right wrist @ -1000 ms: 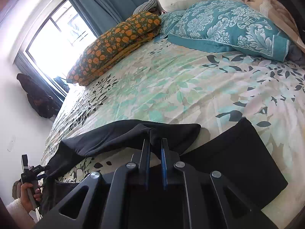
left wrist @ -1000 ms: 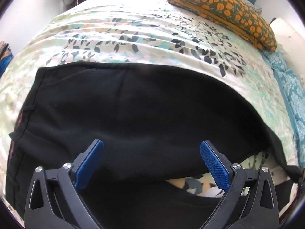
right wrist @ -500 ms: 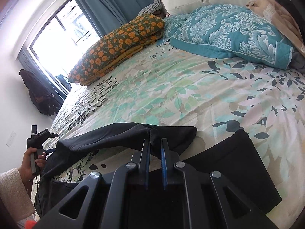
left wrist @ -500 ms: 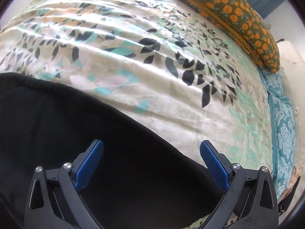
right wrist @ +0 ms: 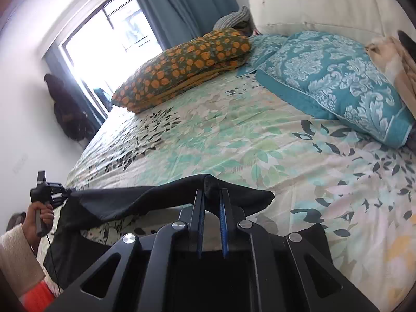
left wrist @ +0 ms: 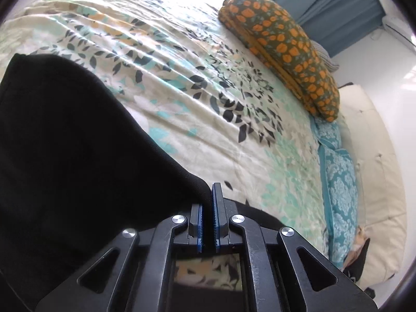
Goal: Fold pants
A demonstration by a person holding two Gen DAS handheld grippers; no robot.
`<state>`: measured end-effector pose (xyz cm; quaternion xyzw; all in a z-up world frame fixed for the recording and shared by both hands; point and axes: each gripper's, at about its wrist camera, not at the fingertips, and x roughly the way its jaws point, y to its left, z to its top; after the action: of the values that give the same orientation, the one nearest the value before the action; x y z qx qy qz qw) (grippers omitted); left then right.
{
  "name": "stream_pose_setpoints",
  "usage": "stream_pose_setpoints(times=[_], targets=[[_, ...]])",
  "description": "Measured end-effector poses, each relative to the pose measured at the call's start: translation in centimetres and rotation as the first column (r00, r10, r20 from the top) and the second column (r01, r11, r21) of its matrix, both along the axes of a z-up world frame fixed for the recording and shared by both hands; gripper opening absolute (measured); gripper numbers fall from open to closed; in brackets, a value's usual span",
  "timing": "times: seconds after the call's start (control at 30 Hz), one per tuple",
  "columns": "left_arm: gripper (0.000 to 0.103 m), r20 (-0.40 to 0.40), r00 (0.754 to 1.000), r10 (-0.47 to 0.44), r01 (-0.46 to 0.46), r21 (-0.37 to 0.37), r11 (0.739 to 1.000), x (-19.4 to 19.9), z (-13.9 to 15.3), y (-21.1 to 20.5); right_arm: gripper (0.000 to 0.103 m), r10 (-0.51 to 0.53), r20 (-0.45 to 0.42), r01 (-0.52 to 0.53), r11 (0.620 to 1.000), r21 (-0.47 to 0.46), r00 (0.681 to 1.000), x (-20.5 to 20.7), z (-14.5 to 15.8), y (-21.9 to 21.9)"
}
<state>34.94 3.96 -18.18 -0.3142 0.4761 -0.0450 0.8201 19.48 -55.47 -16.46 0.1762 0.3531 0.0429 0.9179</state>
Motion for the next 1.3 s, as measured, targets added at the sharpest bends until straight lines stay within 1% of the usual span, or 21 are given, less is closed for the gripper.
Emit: stream_pose_setpoints(times=[0.1,0.13,0.17,0.23,0.3,0.4,0.43,0.5,0.53,0.57,0.7,0.8,0.83,0.87,0.93,0.97,1.0,1.07,1.13,1.2,1.3], targets=[[0.005,-0.026,0.999,-0.046,0.047,0.021,0.999,-7.0,-0.7,0.5,0.012,0.128,-0.182,-0.146,0.985,-0.093,0.975,-2.3,-1.0,1.3],[0.005,-0.047,0.998,-0.053,0.054,0.028,0.998,-8.8,-1.5,0.7,0.012,0.128,-0.253,-0.164,0.979,-0.124,0.959,-3.4,-2.2,1.8],[0.005,-0.062,0.997,-0.053,0.055,0.027,0.998,-10.2,-2.3,0.9,0.014,0.122,-0.372,-0.179,0.976,-0.123,0.92,-5.4,-4.9,1.9],[0.004,-0.078,0.996,-0.042,0.043,0.02,0.999,-12.1,-3.4,1.3,0.015,0.114,-0.415,-0.167,0.982,-0.093,0.902,-6.2,-6.1,1.7],[0.004,-0.058,0.998,-0.03,0.031,0.022,0.999,-12.9,-3.6,1.3,0.015,0.073,-0.448,-0.09,0.996,-0.016,0.891,-7.7,-7.2,0.6],[0.004,-0.024,0.999,-0.039,0.04,0.057,0.998,-13.0,-3.2,0.7,0.017,-0.017,-0.378,0.085,0.982,0.166,0.926,-9.2,-6.6,-1.7],[0.004,-0.017,0.999,-0.042,0.043,0.067,0.997,-12.8,-3.1,0.5,0.021,-0.046,-0.355,0.14,0.96,0.242,0.934,-9.5,-6.7,-2.6],[0.004,-0.011,0.999,-0.044,0.045,0.079,0.996,-12.7,-2.8,0.3,0.049,-0.112,-0.375,0.253,0.902,0.35,0.92,-9.5,-8.0,-4.1],[0.004,-0.01,0.999,-0.044,0.044,0.08,0.996,-12.5,-2.7,0.2,0.071,-0.145,-0.401,0.306,0.876,0.372,0.904,-9.4,-8.7,-4.6],[0.004,-0.009,0.999,-0.044,0.045,0.079,0.996,-12.5,-2.7,0.1,0.075,-0.17,-0.413,0.342,0.855,0.389,0.895,-9.2,-9.3,-5.0],[0.004,-0.011,0.999,-0.052,0.053,0.087,0.995,-13.0,-2.8,0.2,0.069,-0.158,-0.468,0.385,0.81,0.442,0.869,-8.3,-11.1,-5.1],[0.004,-0.019,0.998,-0.052,0.054,0.098,0.994,-13.0,-3.2,0.1,0.057,-0.106,-0.501,0.34,0.849,0.405,0.859,-7.7,-11.4,-3.7],[0.004,-0.024,0.998,-0.052,0.054,0.104,0.993,-12.9,-3.4,0.0,0.046,-0.104,-0.516,0.335,0.863,0.378,0.85,-7.5,-11.5,-3.4],[0.004,-0.03,0.998,-0.052,0.055,0.107,0.993,-12.6,-3.5,0.0,0.024,-0.107,-0.53,0.327,0.881,0.342,0.842,-7.1,-11.6,-2.9],[0.004,-0.036,0.999,-0.039,0.042,0.109,0.993,-12.1,-3.5,0.3,0.021,-0.139,-0.516,0.322,0.903,0.284,0.845,-6.7,-10.9,-2.9],[0.004,-0.029,0.999,-0.027,0.03,0.104,0.994,-11.9,-3.1,0.5,0.02,-0.166,-0.445,0.305,0.915,0.264,0.88,-6.0,-8.6,-2.8],[0.004,-0.014,1.0,-0.017,0.019,0.097,0.995,-11.9,-2.4,0.6,0.019,-0.166,-0.445,0.305,0.915,0.264,0.88,-6.0,-8.6,-2.8],[0.004,0.036,0.999,-0.019,0.015,0.108,0.994,-12.6,-0.4,0.3,0.017,-0.17,-0.363,0.269,0.933,0.241,0.916,-6.0,-5.4,-3.0],[0.004,0.073,0.997,-0.039,0.029,0.135,0.99,-14.2,0.9,-0.5,0.017,-0.171,-0.325,0.237,0.955,0.176,0.93,-6.1,-3.1,-3.0],[0.004,0.049,0.997,-0.057,0.05,0.138,0.989,-16.6,0.4,-1.7,0.017,-0.186,-0.342,0.232,0.968,0.097,0.921,-6.4,-3.0,-3.6],[0.004,-0.036,0.996,-0.08,0.085,0.141,0.986,-19.9,-2.1,-3.1,0.017,-0.226,-0.418,0.256,0.967,0.016,0.88,-7.1,-5.7,-4.9]])
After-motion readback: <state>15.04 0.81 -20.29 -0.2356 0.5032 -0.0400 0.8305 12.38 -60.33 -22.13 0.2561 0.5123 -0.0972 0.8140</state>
